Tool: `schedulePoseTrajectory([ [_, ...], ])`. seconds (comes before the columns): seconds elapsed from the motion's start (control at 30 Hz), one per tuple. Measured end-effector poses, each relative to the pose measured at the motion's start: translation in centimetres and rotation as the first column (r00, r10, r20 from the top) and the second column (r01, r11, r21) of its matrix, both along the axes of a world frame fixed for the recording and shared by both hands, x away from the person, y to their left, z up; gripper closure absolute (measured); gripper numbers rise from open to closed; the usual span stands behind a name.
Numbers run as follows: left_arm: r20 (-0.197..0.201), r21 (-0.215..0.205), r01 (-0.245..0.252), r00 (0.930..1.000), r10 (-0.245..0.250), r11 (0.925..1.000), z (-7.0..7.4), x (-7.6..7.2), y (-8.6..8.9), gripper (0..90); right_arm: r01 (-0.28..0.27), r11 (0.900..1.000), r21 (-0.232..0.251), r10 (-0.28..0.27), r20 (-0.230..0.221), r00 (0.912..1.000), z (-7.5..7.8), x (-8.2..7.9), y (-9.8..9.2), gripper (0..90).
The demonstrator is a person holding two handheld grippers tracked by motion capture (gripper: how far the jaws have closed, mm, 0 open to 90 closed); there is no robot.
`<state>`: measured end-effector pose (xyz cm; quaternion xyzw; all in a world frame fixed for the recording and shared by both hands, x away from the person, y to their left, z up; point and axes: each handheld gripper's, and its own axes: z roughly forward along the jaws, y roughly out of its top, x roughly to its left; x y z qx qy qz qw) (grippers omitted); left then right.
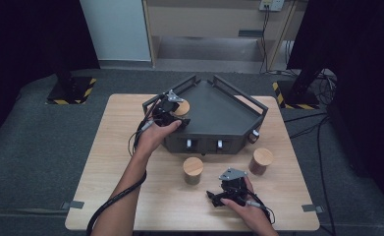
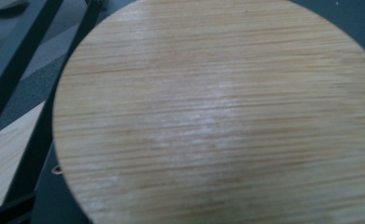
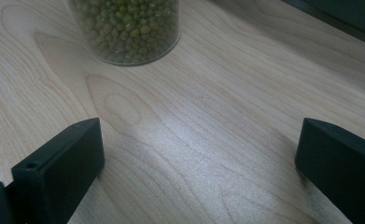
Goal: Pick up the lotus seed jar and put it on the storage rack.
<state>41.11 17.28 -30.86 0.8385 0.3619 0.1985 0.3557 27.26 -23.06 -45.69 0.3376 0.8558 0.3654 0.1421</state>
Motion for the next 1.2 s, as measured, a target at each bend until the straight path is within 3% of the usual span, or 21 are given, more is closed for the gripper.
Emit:
schedulePoseTrajectory([
  [0.17, -0.017, -0.009, -0.003, 0.9998, 0.003, 1.0, -0.6, 0.4, 0.0, 24.4, 0.0, 1.0, 0.0, 0.0, 0.0, 1.0, 0.0, 0.0, 0.0, 1.6],
  [0.33, -0.038, -0.059, -0.01, 0.9992, 0.008, 0.9982, -1.5, 0.8, 0.8, 24.3, 0.0, 1.0, 0.0, 0.0, 0.0, 1.0, 0.0, 0.0, 0.0, 1.6],
  [0.73, -0.036, -0.065, -0.016, 0.9993, 0.013, 0.9978, -1.9, 0.8, 0.8, 23.6, 0.0, 1.0, 0.0, 0.0, 0.0, 1.0, 0.0, 0.0, 0.0, 1.5],
  [0.83, -0.025, -0.033, -0.016, 0.9996, 0.015, 0.9993, -1.7, 0.4, 0.3, 23.1, 0.0, 1.0, 0.0, 0.0, 0.0, 1.0, 0.0, 0.0, 0.0, 1.5],
  [1.2, 0.005, -0.044, -0.036, 0.9993, 0.036, 0.9984, -0.1, -1.6, 1.3, 7.2, 0.0, 1.0, 0.0, 0.0, 0.0, 1.0, 0.0, 0.0, 0.0, 1.5],
])
